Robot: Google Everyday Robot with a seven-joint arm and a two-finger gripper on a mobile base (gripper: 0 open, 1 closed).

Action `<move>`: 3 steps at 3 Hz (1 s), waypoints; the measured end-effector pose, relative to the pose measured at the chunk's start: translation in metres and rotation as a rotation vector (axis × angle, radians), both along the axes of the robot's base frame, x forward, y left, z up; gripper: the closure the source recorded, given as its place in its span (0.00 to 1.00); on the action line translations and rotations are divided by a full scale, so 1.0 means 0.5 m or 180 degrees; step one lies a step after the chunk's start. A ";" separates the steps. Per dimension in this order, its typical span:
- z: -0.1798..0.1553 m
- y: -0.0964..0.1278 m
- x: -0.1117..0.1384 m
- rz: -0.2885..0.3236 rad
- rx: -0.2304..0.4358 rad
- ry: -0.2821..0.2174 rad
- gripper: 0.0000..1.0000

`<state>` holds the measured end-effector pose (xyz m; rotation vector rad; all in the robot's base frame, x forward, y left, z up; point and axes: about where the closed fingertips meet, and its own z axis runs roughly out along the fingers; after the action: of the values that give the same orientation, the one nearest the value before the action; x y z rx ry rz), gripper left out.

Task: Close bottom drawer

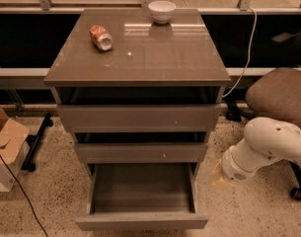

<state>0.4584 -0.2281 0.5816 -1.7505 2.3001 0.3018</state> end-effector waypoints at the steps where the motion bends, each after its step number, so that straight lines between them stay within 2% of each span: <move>1: -0.084 0.018 -0.025 -0.0055 0.0129 0.0209 1.00; 2: -0.084 0.018 -0.025 -0.0055 0.0129 0.0210 1.00; 3: -0.113 0.028 -0.035 -0.0057 0.0146 0.0255 1.00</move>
Offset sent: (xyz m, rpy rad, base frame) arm -0.0103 0.0078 -0.0348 0.0345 0.0538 -0.0161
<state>0.4409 -0.2138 0.5250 -1.7250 2.3429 0.4251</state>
